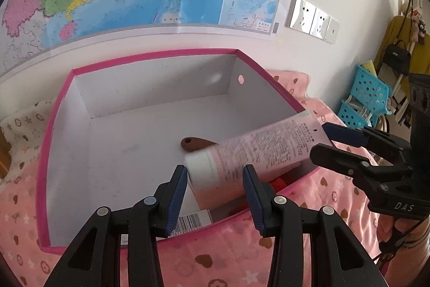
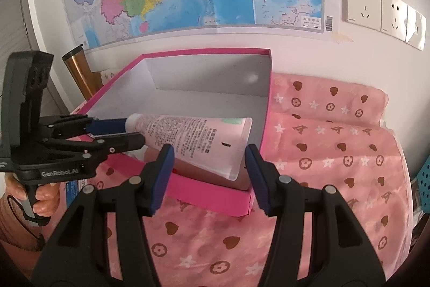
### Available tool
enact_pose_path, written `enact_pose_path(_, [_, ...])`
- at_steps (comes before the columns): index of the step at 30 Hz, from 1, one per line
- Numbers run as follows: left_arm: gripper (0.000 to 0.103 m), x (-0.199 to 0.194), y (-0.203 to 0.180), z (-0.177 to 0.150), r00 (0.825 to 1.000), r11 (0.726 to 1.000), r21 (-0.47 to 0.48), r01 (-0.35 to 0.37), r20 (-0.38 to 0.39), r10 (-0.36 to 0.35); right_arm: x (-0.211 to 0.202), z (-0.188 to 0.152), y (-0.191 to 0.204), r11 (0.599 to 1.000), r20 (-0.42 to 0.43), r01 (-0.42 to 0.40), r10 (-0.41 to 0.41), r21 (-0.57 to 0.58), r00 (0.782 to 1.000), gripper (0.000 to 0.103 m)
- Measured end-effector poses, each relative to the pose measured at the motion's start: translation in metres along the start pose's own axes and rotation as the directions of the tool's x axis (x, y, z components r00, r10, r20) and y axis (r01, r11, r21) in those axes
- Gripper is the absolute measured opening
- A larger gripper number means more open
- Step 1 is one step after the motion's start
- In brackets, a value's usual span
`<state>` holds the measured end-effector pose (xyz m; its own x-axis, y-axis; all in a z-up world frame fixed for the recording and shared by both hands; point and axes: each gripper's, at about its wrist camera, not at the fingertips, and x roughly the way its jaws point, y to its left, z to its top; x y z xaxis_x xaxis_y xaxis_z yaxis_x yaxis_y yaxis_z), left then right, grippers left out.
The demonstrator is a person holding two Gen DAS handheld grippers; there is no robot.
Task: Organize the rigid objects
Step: 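Lower the tube into the magenta box and open the left tool, then move the left tool to the blue-and-white ANTINE box on the bed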
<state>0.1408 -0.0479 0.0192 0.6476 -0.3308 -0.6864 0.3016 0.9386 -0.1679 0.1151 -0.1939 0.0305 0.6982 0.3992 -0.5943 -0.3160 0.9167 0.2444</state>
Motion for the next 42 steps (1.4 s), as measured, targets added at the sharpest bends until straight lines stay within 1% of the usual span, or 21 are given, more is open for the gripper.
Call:
enact_pose_path(6, [0.043, -0.001, 0.000, -0.001, 1.000, 1.000, 0.003, 0.006, 0.004, -0.006, -0.006, -0.002, -0.002, 1.000, 0.018, 0.019, -0.019, 0.008, 1.000, 0.057])
enact_pose_path(9, [0.043, -0.005, 0.000, -0.004, 1.000, 1.000, 0.014, 0.010, 0.019, -0.010, -0.010, -0.004, -0.004, 1.000, 0.021, 0.012, -0.013, 0.019, 1.000, 0.057])
enact_pose_path(13, [0.047, -0.017, -0.001, -0.010, 0.999, 1.000, 0.022, 0.013, 0.048, -0.014, -0.014, -0.010, -0.006, 0.999, 0.024, 0.004, -0.005, 0.036, 1.000, 0.057])
enact_pose_path(15, [0.050, -0.026, -0.001, -0.013, 0.998, 0.999, 0.034, -0.002, 0.069, 0.000, -0.017, -0.013, -0.005, 0.999, 0.027, -0.003, 0.002, 0.041, 1.000, 0.057])
enact_pose_path(18, [0.057, -0.047, 0.000, -0.022, 0.993, 0.998, 0.049, -0.026, 0.119, 0.020, -0.026, -0.018, -0.002, 0.998, 0.046, -0.036, 0.034, 0.047, 0.998, 0.057])
enact_pose_path(22, [0.061, -0.074, 0.008, -0.037, 0.985, 0.997, 0.060, -0.054, 0.166, 0.044, -0.035, -0.028, 0.008, 0.994, 0.064, -0.099, 0.097, 0.039, 0.993, 0.057])
enact_pose_path(24, [0.061, -0.083, 0.017, -0.047, 0.983, 0.995, 0.051, -0.084, 0.168, 0.074, -0.035, -0.034, 0.016, 0.991, 0.048, -0.133, 0.131, 0.029, 0.990, 0.057])
enact_pose_path(26, [0.061, -0.088, 0.029, -0.059, 0.984, 0.994, 0.033, -0.108, 0.147, 0.102, -0.031, -0.042, 0.024, 0.986, 0.022, -0.167, 0.167, 0.025, 0.986, 0.057])
enact_pose_path(29, [0.061, -0.086, 0.044, -0.074, 0.985, 0.989, 0.005, -0.145, 0.099, 0.144, -0.018, -0.055, 0.040, 0.972, -0.038, -0.233, 0.233, 0.020, 0.972, 0.057])
enact_pose_path(31, [0.061, -0.080, 0.053, -0.085, 0.984, 0.986, -0.014, -0.167, 0.060, 0.168, -0.011, -0.064, 0.050, 0.966, -0.074, -0.259, 0.259, 0.014, 0.963, 0.057])
enact_pose_path(33, [0.061, -0.075, 0.060, -0.095, 0.985, 0.985, -0.032, -0.170, 0.023, 0.170, -0.001, -0.073, 0.062, 0.956, -0.116, -0.294, 0.293, 0.009, 0.949, 0.057])
enact_pose_path(35, [0.061, -0.072, 0.064, -0.102, 0.985, 0.984, -0.044, -0.174, 0.003, 0.174, 0.008, -0.081, 0.075, 0.945, -0.161, -0.327, 0.323, 0.002, 0.933, 0.057])
enact_pose_path(37, [0.061, -0.071, 0.066, -0.109, 0.985, 0.984, -0.054, -0.171, -0.012, 0.171, 0.012, -0.086, 0.083, 0.937, -0.184, -0.350, 0.344, -0.002, 0.921, 0.057])
enact_pose_path(38, [0.061, -0.071, 0.067, -0.112, 0.986, 0.984, -0.059, -0.168, -0.017, 0.168, 0.015, -0.089, 0.088, 0.928, -0.200, -0.373, 0.366, 0.004, 0.909, 0.057])
enact_pose_path(42, [0.061, -0.070, 0.067, -0.122, 0.988, 0.986, -0.075, -0.151, -0.038, 0.148, 0.023, -0.096, 0.104, 0.908, -0.233, -0.419, 0.410, 0.009, 0.882, 0.057])
